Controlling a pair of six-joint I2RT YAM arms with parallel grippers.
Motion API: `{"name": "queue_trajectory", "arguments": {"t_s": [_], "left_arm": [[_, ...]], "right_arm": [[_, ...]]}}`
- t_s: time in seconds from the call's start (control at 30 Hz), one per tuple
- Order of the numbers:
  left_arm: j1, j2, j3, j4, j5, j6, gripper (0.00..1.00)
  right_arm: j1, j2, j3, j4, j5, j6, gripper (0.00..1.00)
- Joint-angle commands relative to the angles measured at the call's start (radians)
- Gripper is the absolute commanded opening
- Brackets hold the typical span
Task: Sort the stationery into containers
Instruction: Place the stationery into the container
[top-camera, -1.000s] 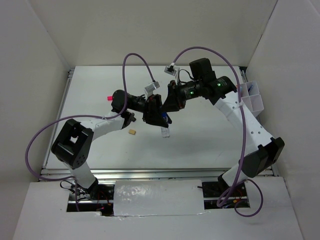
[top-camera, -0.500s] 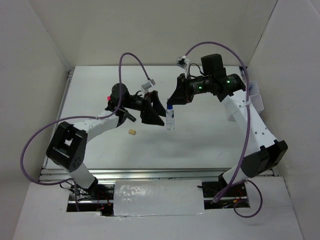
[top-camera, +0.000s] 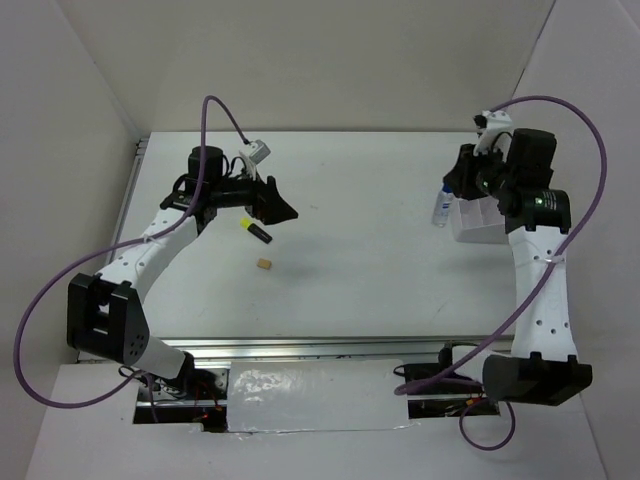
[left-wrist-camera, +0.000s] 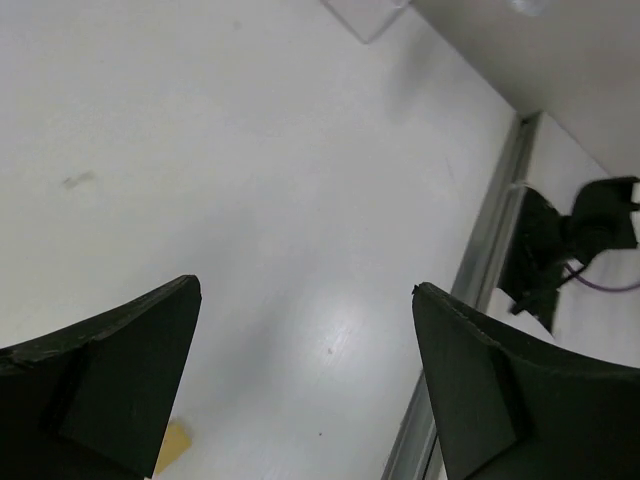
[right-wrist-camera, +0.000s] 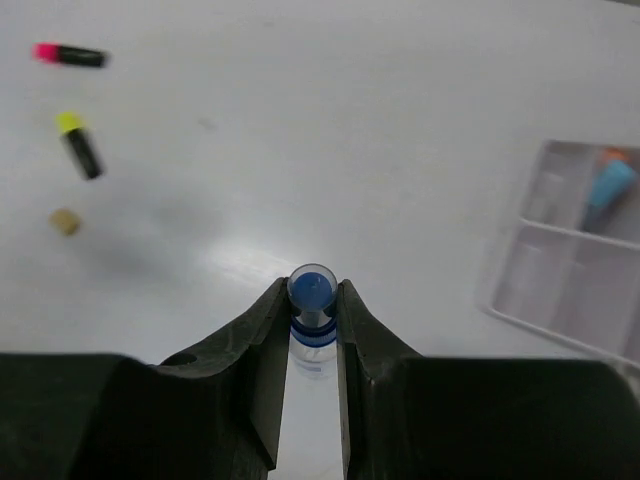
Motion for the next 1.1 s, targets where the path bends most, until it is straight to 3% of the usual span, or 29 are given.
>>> {"name": "queue_trajectory", "arguments": {"t_s": [0.0, 0.23, 0.43, 0.73, 1.07], "left_arm": [[0.011, -0.014, 0.034, -0.091, -0.139, 0.073, 0.99], [-0.006, -0.004, 0.074, -0.127, -0.286, 0.051, 0.99], [-0.015, -0.018, 0.025, -0.033, -0.376, -0.055, 0.99], [0.004, 0.051, 0.083, -0.033, -0.395, -0.037, 0.99], [0.078, 0.143, 0.115, -0.024, -0.321, -0.051, 0.99]], "right_arm": [[-0.138, -0.021, -0.061, 0.156, 0.272, -0.026, 0.0], [-0.369, 0.015, -0.09, 0.312, 0.306, -0.015, 0.0], [-0.456, 0.115, -0.03, 0.394, 0.364, 0.053, 0.0], [-0.462, 0.192, -0.088, 0.55, 0.431, 0.148, 0.0], [-0.428, 0.322, -0.062, 0.529, 0.502, 0.218, 0.0]]}}
